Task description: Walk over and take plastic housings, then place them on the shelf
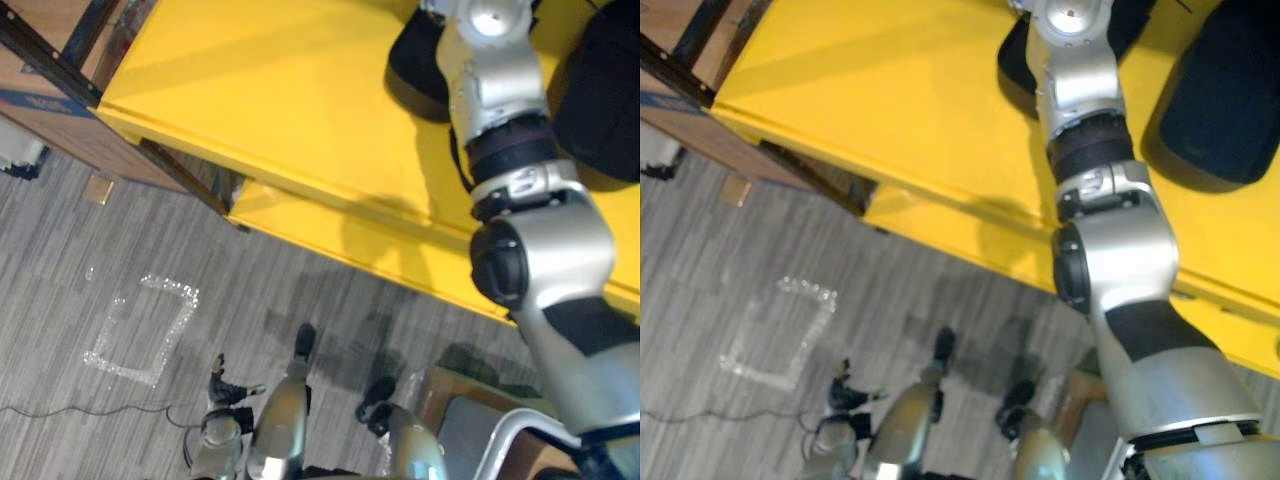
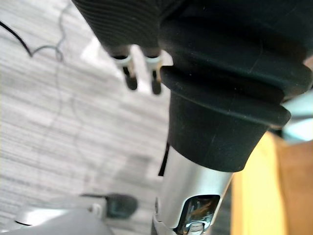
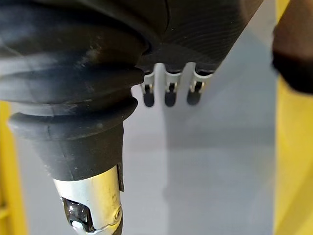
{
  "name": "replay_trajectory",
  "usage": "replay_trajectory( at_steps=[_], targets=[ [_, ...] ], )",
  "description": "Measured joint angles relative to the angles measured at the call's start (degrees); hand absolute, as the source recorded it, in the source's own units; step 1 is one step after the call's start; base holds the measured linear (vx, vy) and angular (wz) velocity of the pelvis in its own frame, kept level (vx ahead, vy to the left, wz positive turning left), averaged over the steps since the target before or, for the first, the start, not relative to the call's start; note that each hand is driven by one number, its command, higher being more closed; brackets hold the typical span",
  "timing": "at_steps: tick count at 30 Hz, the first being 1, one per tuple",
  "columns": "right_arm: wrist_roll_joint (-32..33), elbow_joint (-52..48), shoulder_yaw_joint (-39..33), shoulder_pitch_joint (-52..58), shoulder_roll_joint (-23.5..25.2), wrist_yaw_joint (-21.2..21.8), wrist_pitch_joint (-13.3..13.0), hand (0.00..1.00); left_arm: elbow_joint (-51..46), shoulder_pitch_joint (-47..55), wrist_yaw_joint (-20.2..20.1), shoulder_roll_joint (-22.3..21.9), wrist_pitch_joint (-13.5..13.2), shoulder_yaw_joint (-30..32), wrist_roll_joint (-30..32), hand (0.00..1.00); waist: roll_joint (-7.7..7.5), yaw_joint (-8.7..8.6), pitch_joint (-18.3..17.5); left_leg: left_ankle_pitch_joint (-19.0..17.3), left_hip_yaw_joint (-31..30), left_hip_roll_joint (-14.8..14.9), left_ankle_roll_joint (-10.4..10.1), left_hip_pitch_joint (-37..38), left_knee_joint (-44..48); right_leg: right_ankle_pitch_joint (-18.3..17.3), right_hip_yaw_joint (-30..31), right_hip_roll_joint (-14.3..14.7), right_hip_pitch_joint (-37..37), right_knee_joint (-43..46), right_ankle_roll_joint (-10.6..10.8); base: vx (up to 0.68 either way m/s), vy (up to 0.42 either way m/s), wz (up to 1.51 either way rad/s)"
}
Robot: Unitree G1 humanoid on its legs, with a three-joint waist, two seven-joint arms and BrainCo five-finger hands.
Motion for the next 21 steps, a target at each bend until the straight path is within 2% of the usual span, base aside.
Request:
replay_trajectory(
  at_steps=[4, 7, 14, 21],
  targets=[
    [-5.97, -2.98, -0.88, 0.16, 1.44, -2.96, 2.08, 0.00, 0.73, -0.87, 0.15, 0.06, 0.06, -1.30, -0.11, 0.00, 0.63, -0.07, 0.38, 0.00, 0.59, 0.14, 0.00, -0.06, -0.01, -0.14, 0.54, -0.14, -0.72, 0.70, -0.22, -0.02, -0.026, -0.07],
    [-9.15, -5.75, -0.83, 0.45, 2.68, -3.74, 2.63, 0.00, 0.88, -1.22, 0.30, 0.09, 0.05, -2.18, -1.70, 0.00, 1.06, -0.14, 0.61, -0.01, 1.22, 0.29, -0.01, -0.06, -0.03, -0.15, 1.64, -0.08, -1.52, 1.07, -0.22, -0.03, -0.028, -0.15],
    [-10.67, -11.07, -0.56, 4.34, 2.97, -4.29, 3.44, 0.00, 1.86, -2.85, 0.34, -0.23, 0.08, -3.69, -2.09, 0.00, 1.06, -0.81, 0.61, 0.00, 2.56, 0.27, -0.01, -0.12, -0.12, -0.56, 2.71, -0.59, -3.01, 2.66, -0.27, -0.02, -0.019, -0.08],
    [-10.42, -24.35, -0.52, 9.88, 1.14, -4.04, 3.18, 0.00, 2.03, -2.88, 0.23, -0.27, 0.08, -4.46, -2.10, 0.00, 1.02, -3.11, 0.63, 0.00, 3.44, 0.20, -0.01, -0.22, -0.54, -0.55, 3.56, -0.79, -4.05, 3.06, -0.25, 0.00, -0.008, -0.05]
  ],
)
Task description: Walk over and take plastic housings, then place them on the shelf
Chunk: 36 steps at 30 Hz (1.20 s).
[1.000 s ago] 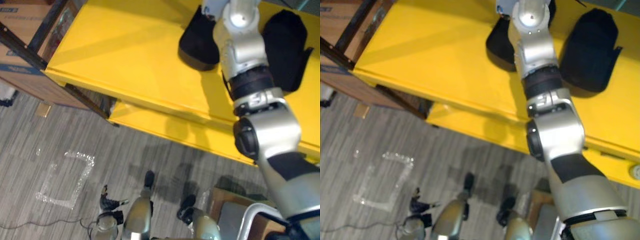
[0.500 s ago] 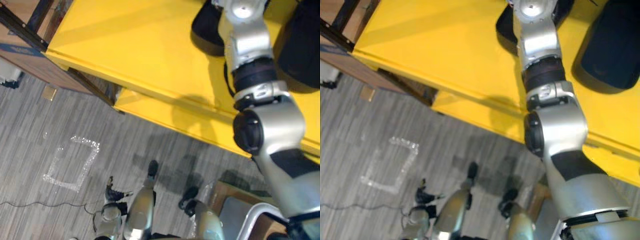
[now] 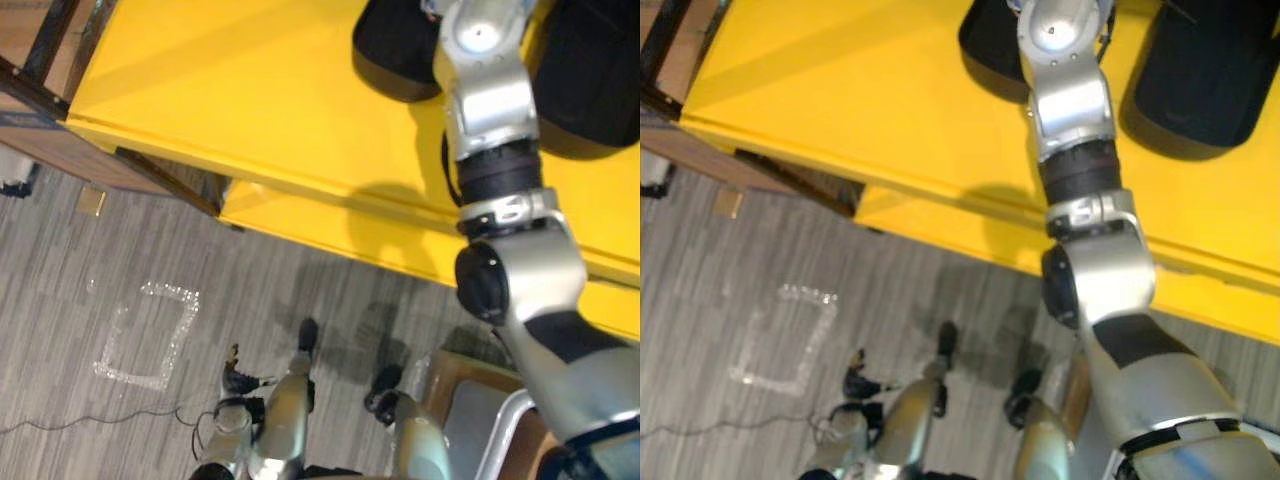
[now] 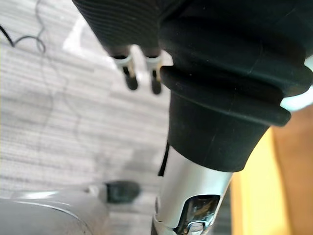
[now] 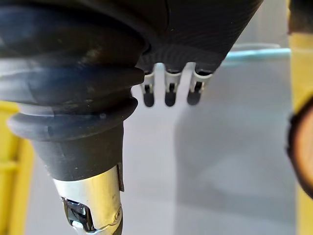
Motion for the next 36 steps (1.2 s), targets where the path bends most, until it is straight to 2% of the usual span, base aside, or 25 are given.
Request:
replay_trajectory(
  at_steps=[3, 5, 8, 14, 19, 26, 36],
  targets=[
    [2.96, -3.64, 0.34, 1.49, -2.15, 0.72, -2.08, 0.00, 0.11, 0.00, -0.25, 0.03, 0.06, 0.06, 0.04, 0.00, -0.35, -0.52, 0.20, 0.01, 0.88, 0.01, 0.01, 0.22, -0.44, 0.03, 1.28, -0.02, -0.86, 0.31, 0.04, 0.01, -0.011, -0.16],
    [7.48, -4.26, 1.20, 2.51, -3.43, 1.85, -3.69, 0.00, 0.18, 0.02, -0.32, 0.05, 0.10, 0.11, 0.04, 0.00, -0.47, -1.72, 0.27, 0.00, 0.95, 0.06, 0.01, 0.36, -0.54, 0.05, 1.39, 0.02, -0.79, 0.34, 0.04, 0.01, -0.010, -0.06],
    [12.34, -4.22, 1.60, 2.53, -3.46, 3.94, -5.17, 0.00, 0.17, 0.01, -0.69, -0.03, 0.09, 0.13, 0.02, 0.00, -0.64, -2.01, 0.37, 0.00, 2.06, 0.27, 0.01, 1.08, -0.96, 0.06, 1.87, 0.13, -0.71, 0.36, 0.04, 0.02, -0.023, -0.09],
    [13.54, -1.69, 6.51, 2.30, -3.35, 7.62, -6.41, 0.00, 0.21, 0.01, -0.71, -0.02, -0.11, 0.26, -0.13, 0.00, -0.80, -2.00, 0.42, 0.00, 2.50, 0.27, 0.01, 1.99, -1.55, 0.10, 2.64, 0.16, -0.52, 0.39, 0.10, 0.01, -0.007, -0.06],
    [17.42, 7.59, 7.37, 0.92, -0.56, 9.32, -6.24, 0.00, 0.65, 0.02, -0.76, 0.02, -0.53, 0.39, -2.32, 0.00, -0.86, -1.65, 0.43, 0.02, 2.48, 0.25, -0.02, 1.98, -1.72, 0.25, 2.57, 0.16, -0.49, 0.33, 0.31, 0.00, 0.000, 0.00],
    [17.19, 16.32, 6.83, -3.73, 1.92, 8.60, -4.58, 0.00, 0.86, 0.01, -0.72, 0.01, -0.55, 0.50, -2.35, 0.00, -0.87, -1.58, 0.43, 0.35, 2.23, 0.27, -0.24, 1.82, -2.22, 0.28, 1.96, 0.17, -0.49, 0.19, 0.36, 0.00, -0.005, 0.02],
    [14.94, 21.97, 3.39, -6.01, 2.25, 7.12, -2.79, 0.00, 1.82, -0.63, -0.66, 0.01, -0.53, 0.40, -2.39, 0.00, -0.87, -1.48, 0.43, 0.36, 1.94, 0.28, -0.27, 1.43, -2.20, 0.28, 1.46, 0.18, -0.52, 0.10, 0.36, 0.00, -0.005, 0.02]
  ],
)
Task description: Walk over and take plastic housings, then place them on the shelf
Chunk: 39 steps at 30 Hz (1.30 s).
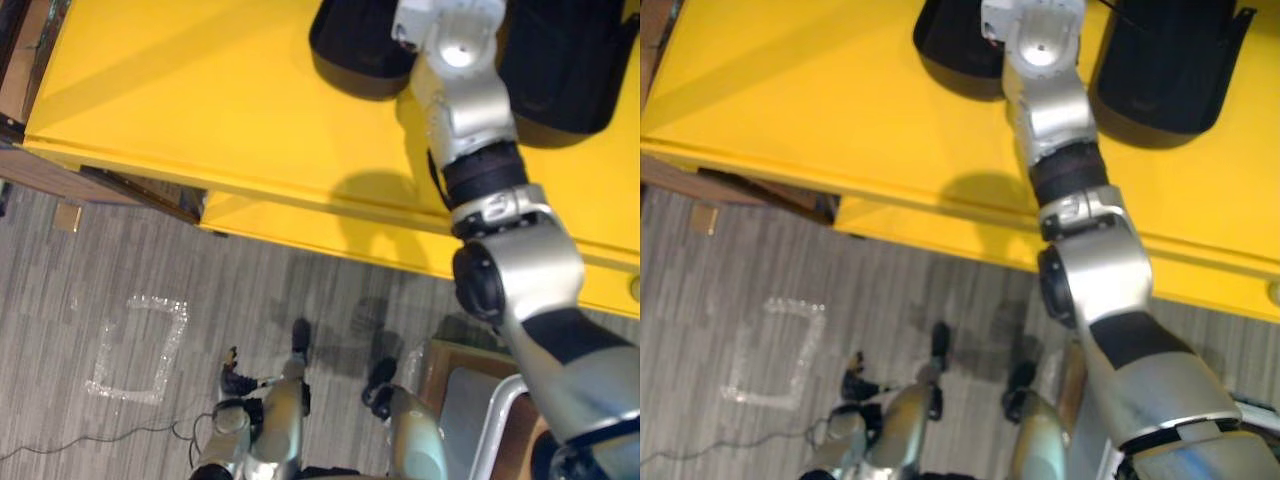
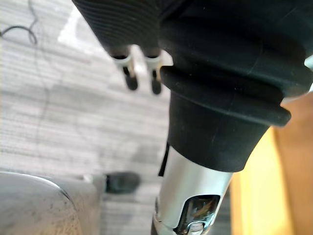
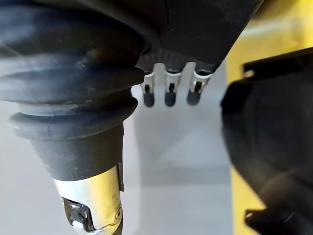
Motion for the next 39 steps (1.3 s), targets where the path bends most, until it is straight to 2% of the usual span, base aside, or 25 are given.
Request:
replay_trajectory(
  at_steps=[10, 14, 22, 39],
  targets=[
    [-3.80, 3.58, -1.22, -1.44, -0.16, -1.12, 0.94, 0.00, 0.10, -0.55, -0.02, 0.04, 0.00, -0.82, -1.55, 0.00, 0.00, 0.18, 0.00, 0.00, -0.28, -0.03, 0.00, -0.15, 0.05, 0.00, -0.11, 0.01, 0.01, 0.00, 0.00, 0.00, 0.000, 0.00],
    [-5.08, 5.61, -2.30, -2.12, -0.23, -1.37, 2.43, 0.00, 0.15, -0.84, -0.02, 0.20, 0.00, -2.13, -1.64, 0.00, 0.01, 0.29, 0.00, 0.00, -0.69, -0.06, 0.00, -0.32, 0.17, -0.01, -0.32, 0.02, 0.07, 0.01, -0.01, 0.00, -0.007, 0.02],
    [-8.93, 7.51, -4.82, -2.24, -1.32, -3.85, 3.07, 0.00, 1.05, -1.72, 0.02, 0.08, -0.01, -2.76, -1.63, 0.00, 0.01, 0.91, 0.00, 0.00, -1.78, -0.14, 0.00, -1.14, 0.84, -0.03, -1.29, -0.04, 0.21, 0.01, -0.04, 0.00, -0.009, 0.07],
    [-8.93, 11.71, -6.21, -3.64, -2.69, -4.66, 3.15, 0.00, 1.14, -1.91, 0.04, 0.36, -0.01, -4.34, -1.71, 0.00, 0.07, 1.13, -0.02, 0.00, -2.77, -0.35, 0.00, -1.16, 0.92, -0.04, -1.77, -0.03, 0.76, -0.52, -0.06, 0.00, -0.003, 0.01]
  ],
)
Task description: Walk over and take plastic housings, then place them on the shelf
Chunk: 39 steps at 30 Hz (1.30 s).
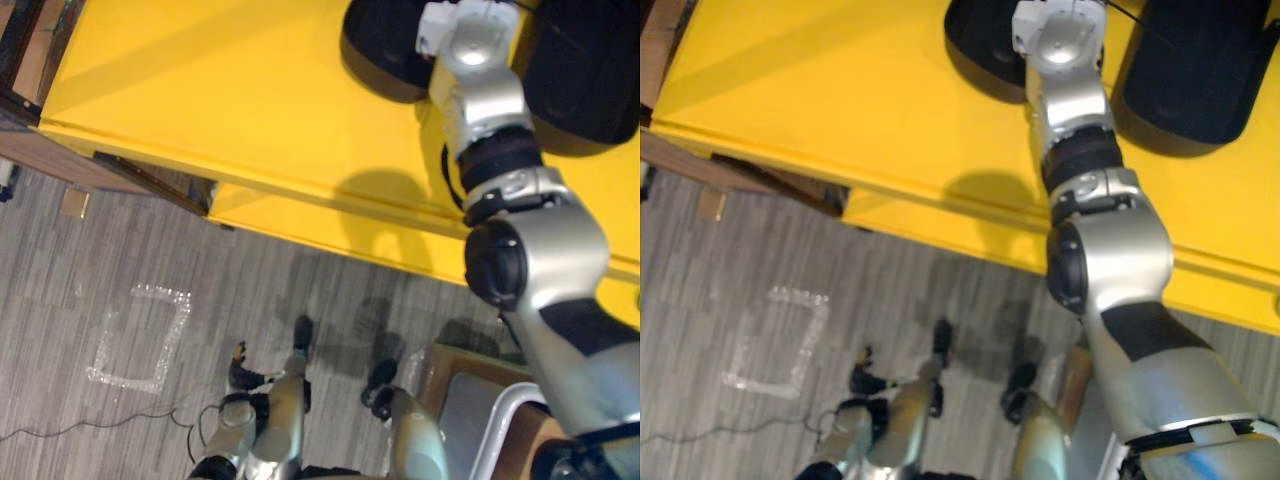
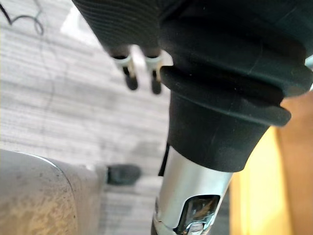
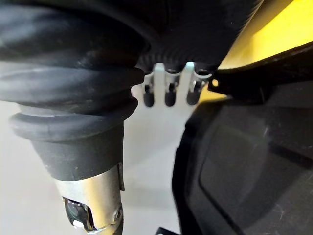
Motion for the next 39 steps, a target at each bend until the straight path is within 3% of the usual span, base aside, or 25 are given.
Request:
replay_trajectory(
  at_steps=[11, 17, 23, 29, 39],
  targets=[
    [-2.30, -0.91, -0.11, 0.53, -0.23, -3.59, -0.06, 0.00, -0.01, -0.08, 0.18, -0.07, 0.00, -0.02, 0.00, 0.00, 0.13, 0.09, 0.06, 0.00, -0.16, -0.23, 0.00, -0.06, 0.00, 0.00, -0.07, -0.04, 0.21, -0.39, 0.00, 0.00, -0.002, 0.01],
    [-3.91, -6.71, -1.26, 2.75, -0.19, -6.28, -0.07, 0.00, -0.03, -0.20, 0.33, -0.38, -0.02, -0.03, 0.04, 0.00, 0.60, 0.10, 0.32, -0.01, -0.23, -0.29, 0.01, -0.12, 0.04, 0.00, -0.12, -0.04, 0.35, -0.62, 0.00, 0.00, 0.000, 0.00],
    [-4.48, -6.81, -1.77, 3.09, -0.20, -6.37, -0.07, 0.00, -0.04, -0.20, 0.34, -0.43, -0.07, -0.02, 0.03, 0.00, 0.71, 0.10, 0.37, -0.01, -0.35, -0.30, 0.01, -0.14, 0.13, 0.00, -0.11, -0.04, 0.36, -0.63, 0.00, 0.00, 0.000, 0.00],
    [-2.96, -6.38, -2.95, 3.09, -0.25, -5.05, -0.07, 0.00, 0.01, -0.29, 0.28, -0.46, -0.09, -0.06, 0.00, 0.00, 0.90, 0.06, 0.47, -0.03, -0.57, -0.36, 0.02, -0.75, 0.97, 0.00, -0.12, -0.05, 0.34, -0.83, 0.00, 0.00, -0.001, 0.01],
    [4.28, 0.11, -2.67, 3.04, -0.50, 2.34, -0.11, 0.00, 0.08, -0.41, -0.13, -0.46, -0.09, -0.15, -0.01, 0.00, 1.03, 0.11, 0.54, -0.03, -1.52, -0.36, 0.02, -1.37, 1.59, -0.01, -0.25, 0.10, 0.37, -1.02, 0.00, -0.03, -0.013, 0.02]
  ],
)
